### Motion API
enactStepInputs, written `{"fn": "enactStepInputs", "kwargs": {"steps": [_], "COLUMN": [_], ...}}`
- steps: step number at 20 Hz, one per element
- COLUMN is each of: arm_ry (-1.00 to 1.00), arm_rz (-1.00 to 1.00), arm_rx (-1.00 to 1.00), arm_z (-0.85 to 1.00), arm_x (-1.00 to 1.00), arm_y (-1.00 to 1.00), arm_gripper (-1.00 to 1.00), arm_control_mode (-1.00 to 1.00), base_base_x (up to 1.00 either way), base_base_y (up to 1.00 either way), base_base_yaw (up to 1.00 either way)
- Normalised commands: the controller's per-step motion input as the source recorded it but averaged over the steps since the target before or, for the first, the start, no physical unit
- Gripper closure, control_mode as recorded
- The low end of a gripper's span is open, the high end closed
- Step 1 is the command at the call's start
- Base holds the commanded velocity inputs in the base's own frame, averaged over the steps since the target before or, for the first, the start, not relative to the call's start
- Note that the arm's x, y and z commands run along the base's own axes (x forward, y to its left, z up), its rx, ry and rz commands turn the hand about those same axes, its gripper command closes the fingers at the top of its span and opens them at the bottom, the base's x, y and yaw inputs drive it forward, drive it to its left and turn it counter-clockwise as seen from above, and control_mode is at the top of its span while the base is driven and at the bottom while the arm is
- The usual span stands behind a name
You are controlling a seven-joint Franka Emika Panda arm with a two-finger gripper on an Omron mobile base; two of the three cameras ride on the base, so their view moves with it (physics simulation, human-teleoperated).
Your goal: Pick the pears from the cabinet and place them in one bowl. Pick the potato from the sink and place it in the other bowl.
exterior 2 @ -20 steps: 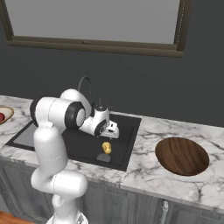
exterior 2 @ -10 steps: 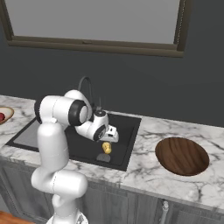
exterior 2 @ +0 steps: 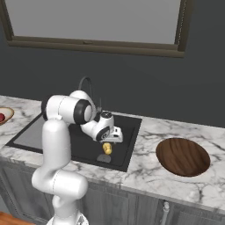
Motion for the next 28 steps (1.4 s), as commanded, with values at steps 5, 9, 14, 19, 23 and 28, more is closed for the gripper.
{"fn": "enactStepInputs", "kwargs": {"steps": [5, 9, 14, 19, 23, 28], "arm_ry": [0.04, 0.03, 0.01, 0.00, 0.09, 0.02], "arm_rz": [0.00, 0.00, 0.00, 0.00, 0.00, 0.00], "arm_rx": [0.00, 0.00, 0.00, 0.00, 0.00, 0.00], "arm_z": [-0.15, -0.06, 0.00, -0.12, -0.43, -0.26], "arm_x": [0.00, 0.06, 0.10, 0.12, 0.03, 0.02], "arm_y": [0.14, 0.15, 0.00, 0.00, 0.00, 0.00], "arm_gripper": [-1.00, -1.00, -1.00, -1.00, -1.00, -1.00], "arm_control_mode": [-1.00, -1.00, -1.00, -1.00, -1.00, -1.00], "base_base_x": [0.00, 0.00, 0.00, 0.00, 0.00, 0.00], "base_base_y": [0.00, 0.00, 0.00, 0.00, 0.00, 0.00], "base_base_yaw": [0.00, 0.00, 0.00, 0.00, 0.00, 0.00]}}
